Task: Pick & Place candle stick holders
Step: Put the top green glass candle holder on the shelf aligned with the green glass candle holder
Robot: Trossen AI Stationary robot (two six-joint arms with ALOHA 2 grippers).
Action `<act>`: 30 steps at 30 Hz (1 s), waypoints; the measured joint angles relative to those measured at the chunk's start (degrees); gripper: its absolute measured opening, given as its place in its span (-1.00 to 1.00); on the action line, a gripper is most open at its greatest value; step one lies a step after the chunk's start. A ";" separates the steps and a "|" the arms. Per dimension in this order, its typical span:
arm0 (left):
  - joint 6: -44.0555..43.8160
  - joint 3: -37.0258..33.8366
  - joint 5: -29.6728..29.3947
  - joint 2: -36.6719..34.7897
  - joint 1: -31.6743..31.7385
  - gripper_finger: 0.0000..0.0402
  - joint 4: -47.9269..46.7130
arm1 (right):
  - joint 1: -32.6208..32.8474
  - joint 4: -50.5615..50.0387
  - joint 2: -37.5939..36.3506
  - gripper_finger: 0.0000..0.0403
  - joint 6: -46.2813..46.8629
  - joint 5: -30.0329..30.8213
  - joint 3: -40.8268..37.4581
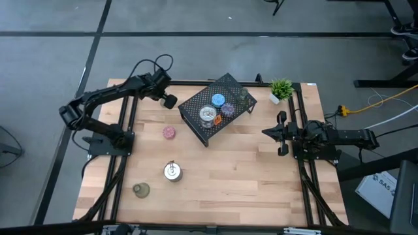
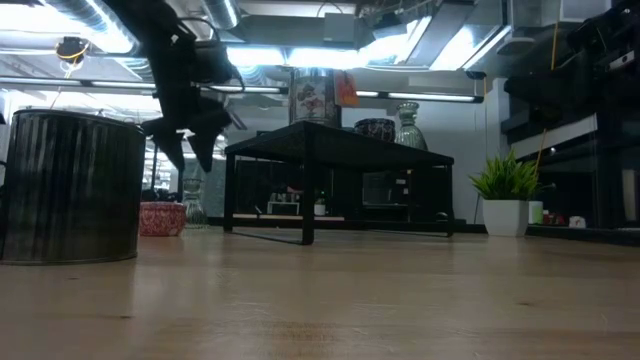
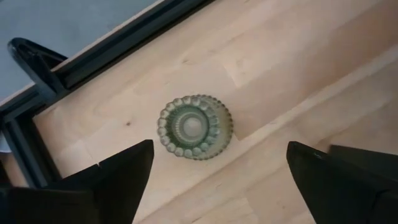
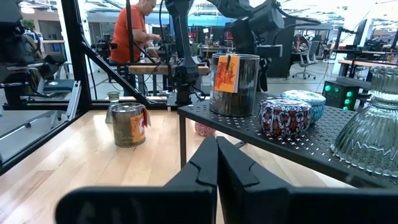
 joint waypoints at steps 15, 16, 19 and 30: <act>1.95 0.00 -2.41 4.37 2.01 0.98 0.01 | 0.00 -0.01 0.00 -1.00 0.00 0.01 0.00; 2.06 0.00 -2.41 4.56 2.35 0.98 0.03 | 0.02 0.00 0.00 -1.00 0.00 0.01 0.01; 2.99 0.00 -2.07 4.82 3.13 0.97 0.44 | 0.02 0.00 0.00 -1.00 0.00 0.00 0.00; 4.50 0.00 -1.78 4.82 3.32 0.72 1.59 | 0.02 0.00 0.00 -1.00 0.00 0.02 0.00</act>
